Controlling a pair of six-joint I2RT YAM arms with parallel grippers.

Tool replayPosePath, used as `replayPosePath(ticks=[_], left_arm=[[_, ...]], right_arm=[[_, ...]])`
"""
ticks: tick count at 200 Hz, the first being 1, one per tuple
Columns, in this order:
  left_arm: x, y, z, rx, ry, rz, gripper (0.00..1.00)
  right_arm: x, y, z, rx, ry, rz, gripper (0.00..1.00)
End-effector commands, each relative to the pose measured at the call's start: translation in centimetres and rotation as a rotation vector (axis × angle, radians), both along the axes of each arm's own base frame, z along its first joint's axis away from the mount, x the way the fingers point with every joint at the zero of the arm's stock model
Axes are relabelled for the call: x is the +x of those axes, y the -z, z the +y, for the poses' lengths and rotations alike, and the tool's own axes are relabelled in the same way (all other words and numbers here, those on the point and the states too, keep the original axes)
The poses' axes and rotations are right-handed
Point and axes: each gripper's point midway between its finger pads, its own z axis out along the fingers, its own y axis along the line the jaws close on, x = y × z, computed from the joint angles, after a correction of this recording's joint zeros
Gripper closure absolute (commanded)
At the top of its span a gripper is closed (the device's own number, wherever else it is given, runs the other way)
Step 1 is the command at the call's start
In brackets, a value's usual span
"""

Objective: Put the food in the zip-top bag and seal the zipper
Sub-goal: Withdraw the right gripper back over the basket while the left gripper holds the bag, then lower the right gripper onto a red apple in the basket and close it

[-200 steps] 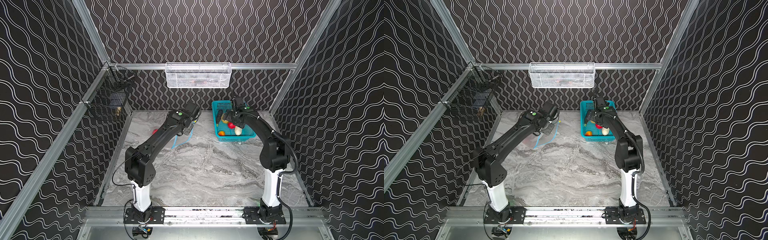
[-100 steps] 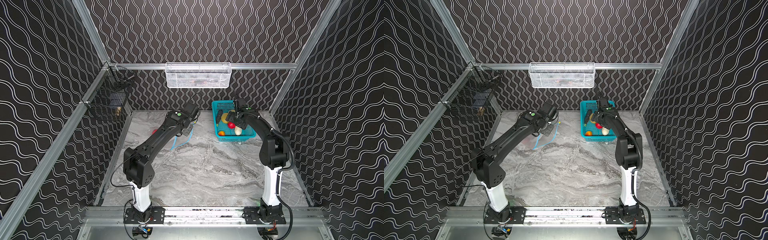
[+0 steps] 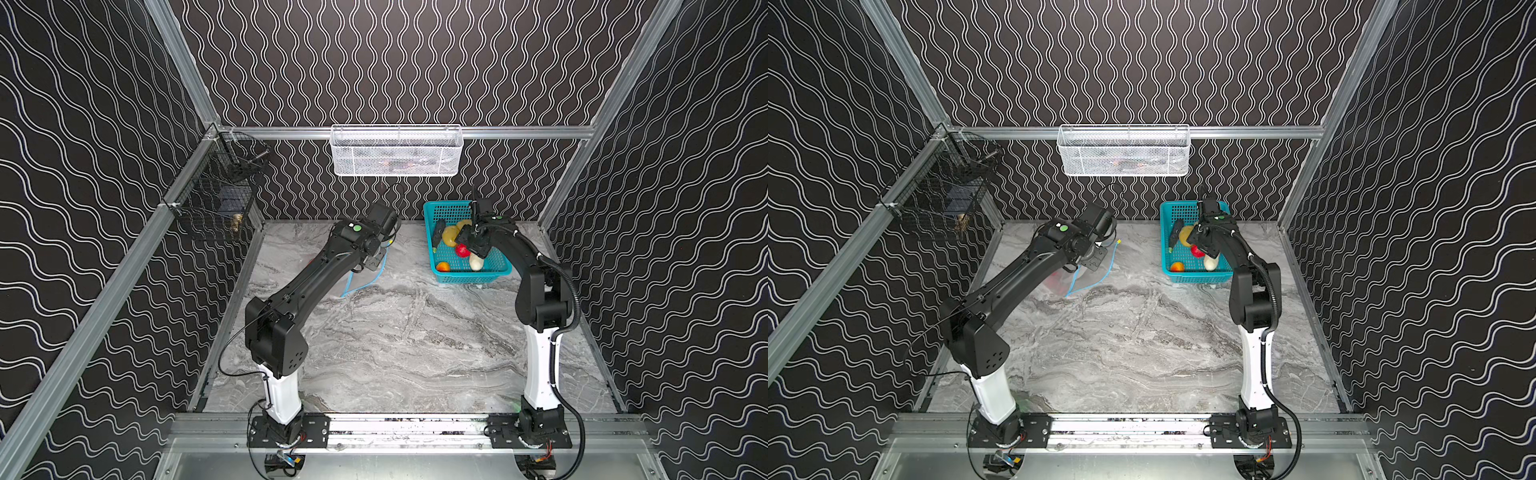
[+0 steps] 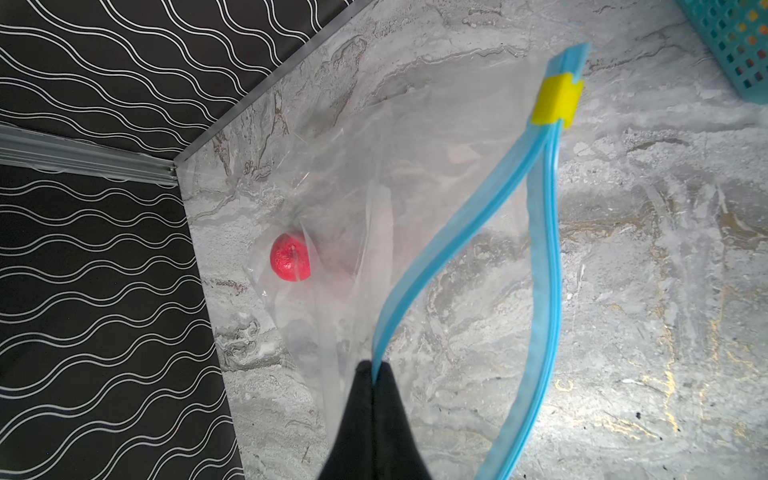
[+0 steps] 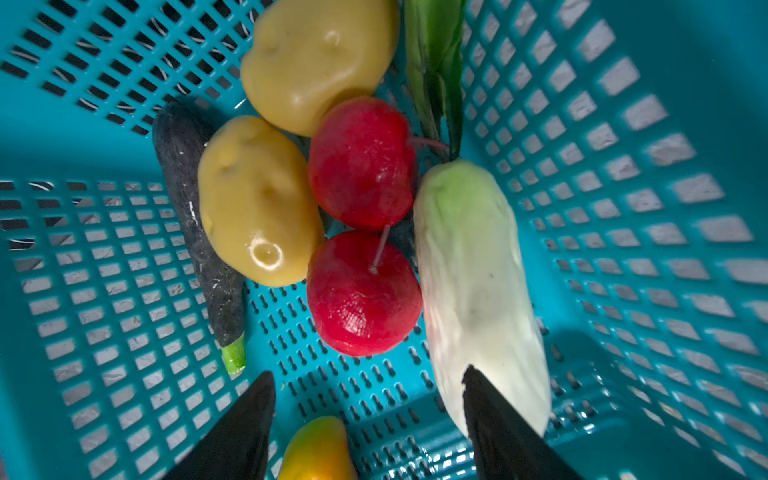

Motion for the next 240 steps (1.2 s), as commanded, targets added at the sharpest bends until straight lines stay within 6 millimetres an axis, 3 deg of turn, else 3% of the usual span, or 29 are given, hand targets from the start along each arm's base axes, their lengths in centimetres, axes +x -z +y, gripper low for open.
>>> replayPosePath(ticks=[1,240], left_arm=[[0.0,-0.4,-0.1,-0.008,0.004,-0.01,1.0],[-0.1,-0.4,0.2,-0.001,0.002,-0.015,1.0]], right_arm=[[0.8,-0.2,0.4,0.036,0.012,-0.022,0.29],[2.1,4.9,-0.4,0.074,0.041,0.043,0.36]])
